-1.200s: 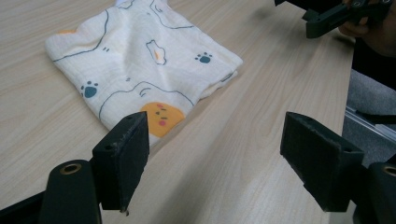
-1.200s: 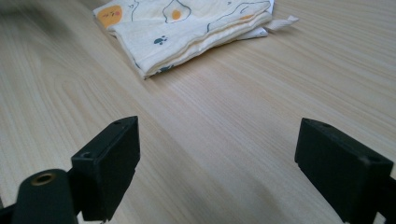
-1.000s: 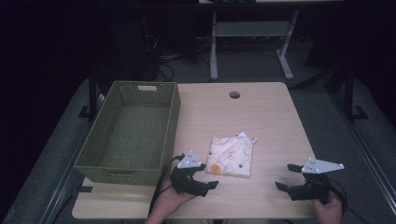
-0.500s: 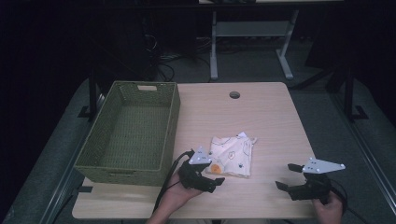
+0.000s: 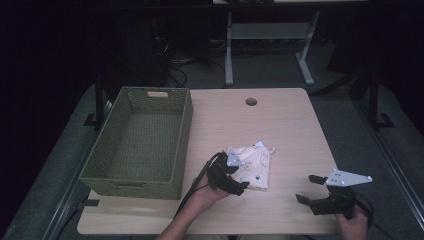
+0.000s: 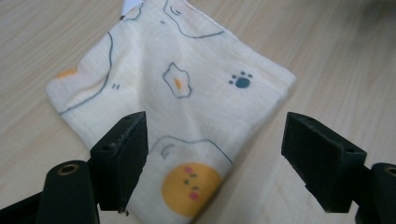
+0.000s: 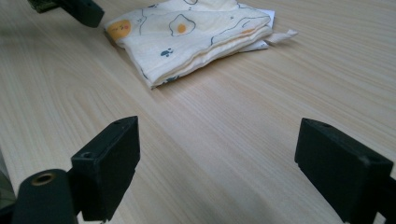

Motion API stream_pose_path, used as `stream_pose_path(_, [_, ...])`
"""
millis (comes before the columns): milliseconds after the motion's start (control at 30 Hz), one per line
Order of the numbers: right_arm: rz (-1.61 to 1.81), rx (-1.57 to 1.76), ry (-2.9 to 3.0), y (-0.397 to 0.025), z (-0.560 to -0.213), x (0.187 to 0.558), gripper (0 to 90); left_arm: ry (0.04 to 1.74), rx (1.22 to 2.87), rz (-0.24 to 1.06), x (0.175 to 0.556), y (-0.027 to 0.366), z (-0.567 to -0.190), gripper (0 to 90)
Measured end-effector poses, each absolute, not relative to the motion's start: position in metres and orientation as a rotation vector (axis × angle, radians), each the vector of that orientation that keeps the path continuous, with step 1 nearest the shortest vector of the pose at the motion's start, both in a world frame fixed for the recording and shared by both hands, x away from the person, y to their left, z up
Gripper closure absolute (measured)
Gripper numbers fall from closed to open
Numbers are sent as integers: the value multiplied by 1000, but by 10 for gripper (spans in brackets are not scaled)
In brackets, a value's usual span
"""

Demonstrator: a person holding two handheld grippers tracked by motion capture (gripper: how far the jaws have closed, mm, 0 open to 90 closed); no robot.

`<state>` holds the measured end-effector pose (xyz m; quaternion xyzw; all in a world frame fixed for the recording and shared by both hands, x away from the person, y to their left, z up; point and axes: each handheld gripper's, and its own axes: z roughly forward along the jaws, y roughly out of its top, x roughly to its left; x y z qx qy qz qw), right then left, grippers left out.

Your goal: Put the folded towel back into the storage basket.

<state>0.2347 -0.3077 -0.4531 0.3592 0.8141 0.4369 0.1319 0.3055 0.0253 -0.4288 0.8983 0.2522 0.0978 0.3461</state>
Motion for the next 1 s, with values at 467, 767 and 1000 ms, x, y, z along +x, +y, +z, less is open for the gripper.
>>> stream_pose_path(467, [1287, 1052, 2340, -312, -451, 235, 135, 691, 2386, 268, 332, 1, -432, 251])
stream_pose_path(767, [1283, 1050, 2344, -312, -451, 235, 135, 725, 2422, 248, 349, -5, -436, 301])
stream_pose_path(1000, [1289, 1043, 2344, -312, -451, 235, 135, 766, 2419, 242, 357, -7, -443, 325])
